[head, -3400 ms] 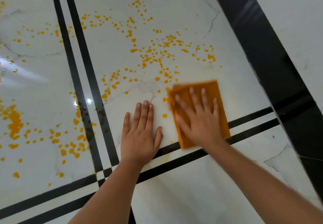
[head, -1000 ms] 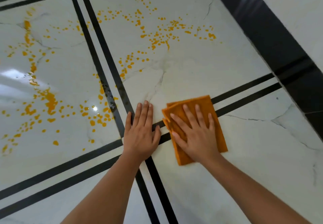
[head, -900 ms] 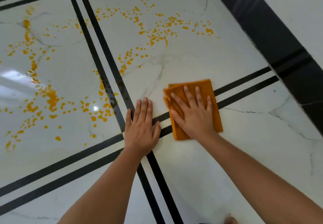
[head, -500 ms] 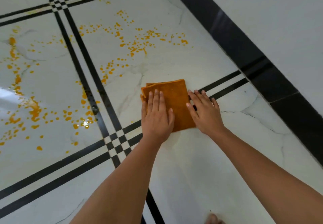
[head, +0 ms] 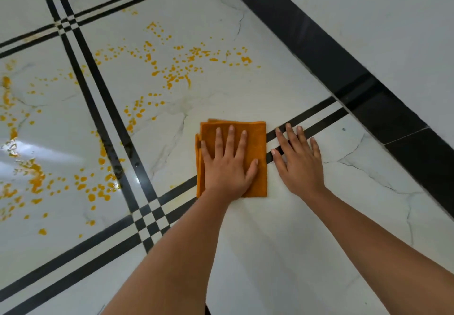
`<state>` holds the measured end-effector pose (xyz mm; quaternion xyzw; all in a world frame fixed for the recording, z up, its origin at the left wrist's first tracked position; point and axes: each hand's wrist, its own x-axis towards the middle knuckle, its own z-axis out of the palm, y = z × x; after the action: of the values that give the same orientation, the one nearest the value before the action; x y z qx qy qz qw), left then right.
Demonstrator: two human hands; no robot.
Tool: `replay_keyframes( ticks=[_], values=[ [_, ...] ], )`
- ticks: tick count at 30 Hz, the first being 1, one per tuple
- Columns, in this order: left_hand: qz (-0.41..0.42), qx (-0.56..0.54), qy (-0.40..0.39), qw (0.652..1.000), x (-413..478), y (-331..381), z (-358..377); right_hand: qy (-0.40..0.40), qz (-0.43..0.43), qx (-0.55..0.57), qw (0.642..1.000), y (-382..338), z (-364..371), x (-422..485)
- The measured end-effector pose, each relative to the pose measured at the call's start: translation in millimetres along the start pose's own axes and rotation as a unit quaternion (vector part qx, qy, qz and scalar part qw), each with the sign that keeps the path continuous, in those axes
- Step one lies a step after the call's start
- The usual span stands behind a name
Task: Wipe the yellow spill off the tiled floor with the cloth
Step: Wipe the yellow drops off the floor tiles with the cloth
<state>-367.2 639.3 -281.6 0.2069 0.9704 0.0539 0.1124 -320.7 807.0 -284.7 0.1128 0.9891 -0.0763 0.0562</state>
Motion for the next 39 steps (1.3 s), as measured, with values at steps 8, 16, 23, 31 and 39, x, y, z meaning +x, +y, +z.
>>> replay_keyframes(
  ticks=[8, 16, 23, 31, 39],
  values=[
    [0.042, 0.022, -0.009, 0.999, -26, 1, 10, 0.016, -0.006, 0.039, 0.999, 4, 1, 1],
    [0.024, 0.007, 0.016, 1.0, -19, 9, 9, 0.013, -0.013, 0.049, 0.999, 3, -1, 0],
    [0.0, 0.009, 0.023, 1.0, 18, -1, -4, 0.01, -0.011, 0.034, 0.999, 3, 0, -1],
    [0.002, -0.003, 0.015, 1.0, 17, 3, -4, 0.012, -0.008, 0.042, 0.999, 3, -1, -1],
    [0.078, 0.014, -0.006, 0.997, 5, 15, 2, 0.036, 0.039, 0.045, 0.998, 14, -10, -2]
  ],
)
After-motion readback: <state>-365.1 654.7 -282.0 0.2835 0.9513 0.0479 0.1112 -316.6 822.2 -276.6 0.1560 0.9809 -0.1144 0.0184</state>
